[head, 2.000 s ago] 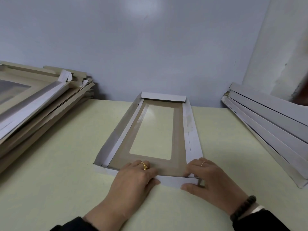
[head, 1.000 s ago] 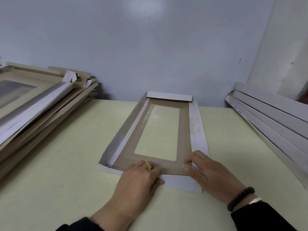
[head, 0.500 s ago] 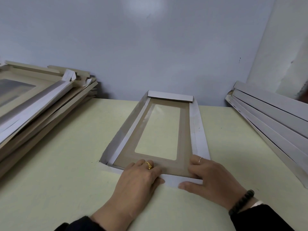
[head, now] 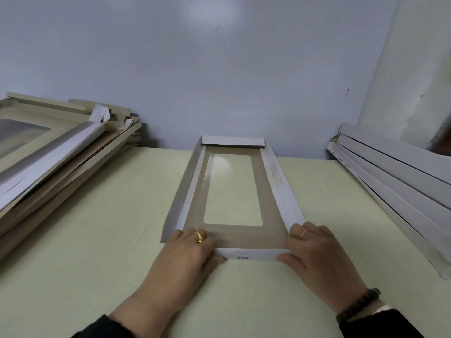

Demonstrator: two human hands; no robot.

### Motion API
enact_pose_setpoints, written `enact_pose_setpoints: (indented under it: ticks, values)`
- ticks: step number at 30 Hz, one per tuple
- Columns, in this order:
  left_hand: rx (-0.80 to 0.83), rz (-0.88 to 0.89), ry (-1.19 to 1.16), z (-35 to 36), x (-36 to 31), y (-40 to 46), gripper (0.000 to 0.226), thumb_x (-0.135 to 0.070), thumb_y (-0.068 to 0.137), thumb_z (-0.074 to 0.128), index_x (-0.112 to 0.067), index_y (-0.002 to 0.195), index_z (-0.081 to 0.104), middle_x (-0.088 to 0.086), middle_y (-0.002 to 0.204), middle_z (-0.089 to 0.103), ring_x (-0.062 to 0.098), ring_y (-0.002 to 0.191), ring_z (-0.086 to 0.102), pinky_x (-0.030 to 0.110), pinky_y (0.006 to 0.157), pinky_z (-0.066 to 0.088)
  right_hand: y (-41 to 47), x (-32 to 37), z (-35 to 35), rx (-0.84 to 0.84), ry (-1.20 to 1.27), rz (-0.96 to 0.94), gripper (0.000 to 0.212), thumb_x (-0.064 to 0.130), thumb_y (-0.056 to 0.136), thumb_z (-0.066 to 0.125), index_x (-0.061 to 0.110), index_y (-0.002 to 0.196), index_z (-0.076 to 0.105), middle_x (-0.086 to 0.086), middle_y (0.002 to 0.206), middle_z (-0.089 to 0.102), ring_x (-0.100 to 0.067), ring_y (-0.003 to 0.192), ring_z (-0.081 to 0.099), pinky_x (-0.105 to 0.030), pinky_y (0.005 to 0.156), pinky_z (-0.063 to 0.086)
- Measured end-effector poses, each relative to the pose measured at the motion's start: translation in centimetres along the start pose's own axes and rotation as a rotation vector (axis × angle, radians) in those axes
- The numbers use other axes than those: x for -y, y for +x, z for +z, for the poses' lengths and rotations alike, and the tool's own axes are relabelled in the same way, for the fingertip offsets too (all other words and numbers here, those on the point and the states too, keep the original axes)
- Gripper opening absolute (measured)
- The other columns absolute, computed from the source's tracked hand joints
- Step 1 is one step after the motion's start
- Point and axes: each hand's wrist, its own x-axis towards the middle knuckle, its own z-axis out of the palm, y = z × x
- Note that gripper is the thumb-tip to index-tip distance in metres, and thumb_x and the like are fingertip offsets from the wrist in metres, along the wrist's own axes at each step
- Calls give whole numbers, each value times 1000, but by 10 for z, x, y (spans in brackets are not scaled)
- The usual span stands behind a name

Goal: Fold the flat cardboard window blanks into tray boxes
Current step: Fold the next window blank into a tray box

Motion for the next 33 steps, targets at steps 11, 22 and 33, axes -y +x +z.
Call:
enact_pose_setpoints:
  ticks: [11, 22, 33]
  values:
    - [76, -78, -18, 1, 17, 3, 19, -34, 96, 42, -25, 85, 55, -13, 80, 42, 10, 75, 48, 21, 70, 25, -5, -14, 8, 13, -21, 135, 34, 49, 72, 62, 21, 56, 49, 6, 52, 49, -19, 51, 54, -29, 65, 27]
    - [23, -279, -406, 6, 26, -4, 20, -18, 85, 64, -13, 70, 54, -6, 74, 49, 9, 81, 44, 19, 69, 36, -4, -11, 8, 3, 61, 168, 35, 9, 48, 90, 11, 57, 57, 0, 58, 54, -23, 50, 54, -26, 60, 35]
    - [-26, 48, -482, 13, -29, 2, 43, -12, 87, 53, -31, 125, 46, -4, 102, 60, 8, 89, 52, 16, 78, 40, 9, 50, 8, -151, -73, 16, 32, 4, 59, 33, 17, 63, 62, 1, 63, 55, -20, 71, 36, -30, 61, 24]
